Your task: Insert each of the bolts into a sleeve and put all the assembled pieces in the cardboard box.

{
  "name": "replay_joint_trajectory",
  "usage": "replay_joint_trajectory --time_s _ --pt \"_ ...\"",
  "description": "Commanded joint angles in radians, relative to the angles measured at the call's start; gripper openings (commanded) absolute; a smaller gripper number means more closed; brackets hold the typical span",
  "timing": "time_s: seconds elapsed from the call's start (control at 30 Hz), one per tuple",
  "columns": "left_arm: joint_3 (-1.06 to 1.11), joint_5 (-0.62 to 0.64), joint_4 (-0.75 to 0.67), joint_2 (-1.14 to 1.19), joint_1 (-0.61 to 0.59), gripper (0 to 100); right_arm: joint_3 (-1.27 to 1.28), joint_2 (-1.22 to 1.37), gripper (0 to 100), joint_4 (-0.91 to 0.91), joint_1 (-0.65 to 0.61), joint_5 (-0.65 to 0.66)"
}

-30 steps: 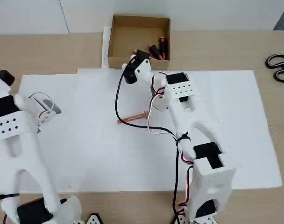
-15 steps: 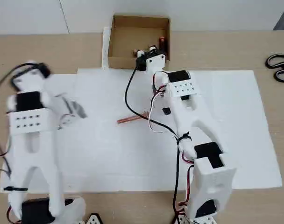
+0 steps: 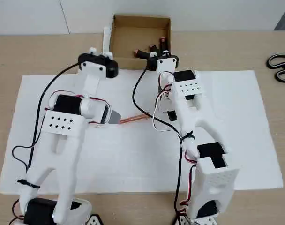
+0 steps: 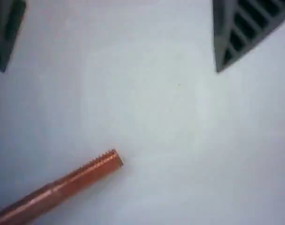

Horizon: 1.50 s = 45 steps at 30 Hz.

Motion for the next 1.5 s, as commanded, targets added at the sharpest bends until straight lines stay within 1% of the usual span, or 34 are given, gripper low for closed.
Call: replay_joint_trajectory --time_s 0.0,0.13,0.37,0.7,1.0,1.27,1.47 --pt "0.013 -0.023 -0.020 -0.032 0.006 27 -0.052 -0.016 21.7 0.015 0.005 -0.009" --pt "0.028 -0.023 -0.021 -0.032 0.011 27 -0.054 -0.012 26.2 0.039 -0.001 -0.012" --pt "0.028 -0.023 -0.021 -0.034 0.011 27 -0.054 -0.016 26.0 0.076 0.005 -0.054" --pt "0.036 -0.021 -0.021 -0.034 0.011 27 -0.048 -0.002 25.9 0.021 -0.002 -0.055" --pt "0.056 -0.021 -0.021 -0.040 0.011 27 -0.054 0.128 25.9 -0.015 -0.007 -0.057" --pt "0.056 -0.020 -0.021 -0.040 0.011 27 -0.068 0.134 25.8 -0.028 -0.012 -0.055" --pt "0.056 -0.020 -0.021 -0.040 0.011 27 -0.069 0.134 17.8 -0.030 -0.010 -0.055"
